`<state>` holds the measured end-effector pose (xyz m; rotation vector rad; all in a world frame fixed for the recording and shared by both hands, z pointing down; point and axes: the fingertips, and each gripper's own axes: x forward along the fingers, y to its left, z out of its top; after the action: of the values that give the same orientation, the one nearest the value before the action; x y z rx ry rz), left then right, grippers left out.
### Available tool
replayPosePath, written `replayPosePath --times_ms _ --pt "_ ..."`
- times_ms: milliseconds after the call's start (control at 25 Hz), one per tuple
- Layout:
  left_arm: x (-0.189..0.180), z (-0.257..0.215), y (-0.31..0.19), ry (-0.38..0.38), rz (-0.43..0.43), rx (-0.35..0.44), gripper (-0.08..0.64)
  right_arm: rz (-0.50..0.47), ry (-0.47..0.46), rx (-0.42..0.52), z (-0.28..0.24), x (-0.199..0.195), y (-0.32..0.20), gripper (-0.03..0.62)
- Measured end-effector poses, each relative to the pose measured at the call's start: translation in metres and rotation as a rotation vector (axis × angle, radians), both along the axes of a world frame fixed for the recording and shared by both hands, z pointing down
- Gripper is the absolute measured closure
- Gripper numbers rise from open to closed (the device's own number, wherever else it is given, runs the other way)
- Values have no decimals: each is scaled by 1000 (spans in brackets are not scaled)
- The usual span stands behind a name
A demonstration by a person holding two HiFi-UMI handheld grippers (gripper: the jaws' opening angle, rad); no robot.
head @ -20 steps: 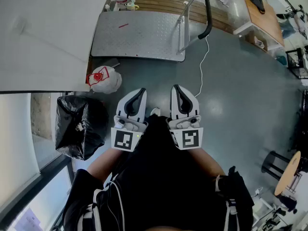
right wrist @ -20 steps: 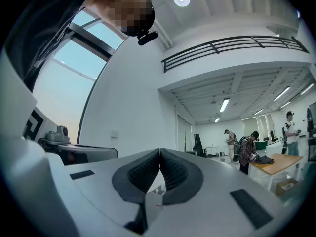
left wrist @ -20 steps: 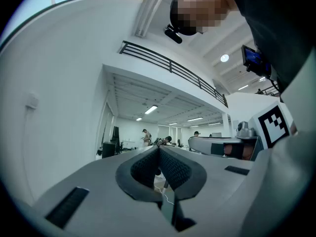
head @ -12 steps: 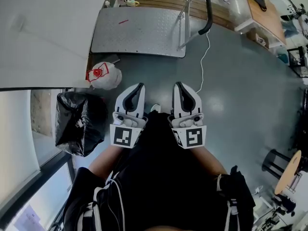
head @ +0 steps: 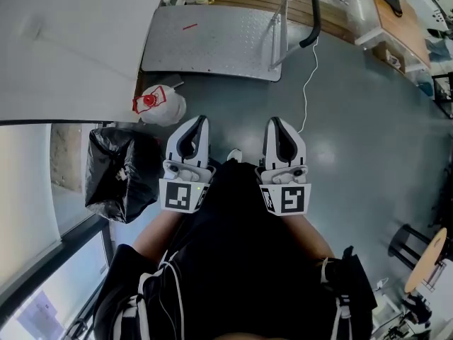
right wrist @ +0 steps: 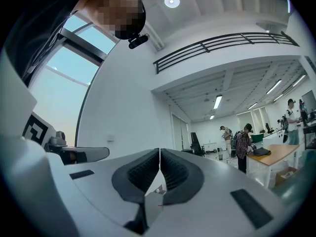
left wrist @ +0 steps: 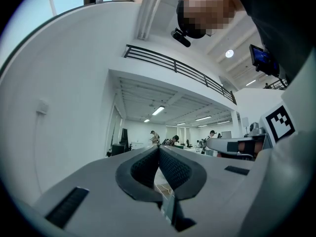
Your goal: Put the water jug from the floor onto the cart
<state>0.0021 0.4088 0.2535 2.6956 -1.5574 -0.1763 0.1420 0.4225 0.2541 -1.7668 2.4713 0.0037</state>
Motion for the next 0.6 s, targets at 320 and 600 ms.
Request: replayPosePath --times_ms 320,600 --pt "-11 -5 -2 6 -82 27 541 -20 18 9 -10 7 6 572" --pt "-49 -3 -13 9 -192 8 541 -7 39 1 -5 22 15 572"
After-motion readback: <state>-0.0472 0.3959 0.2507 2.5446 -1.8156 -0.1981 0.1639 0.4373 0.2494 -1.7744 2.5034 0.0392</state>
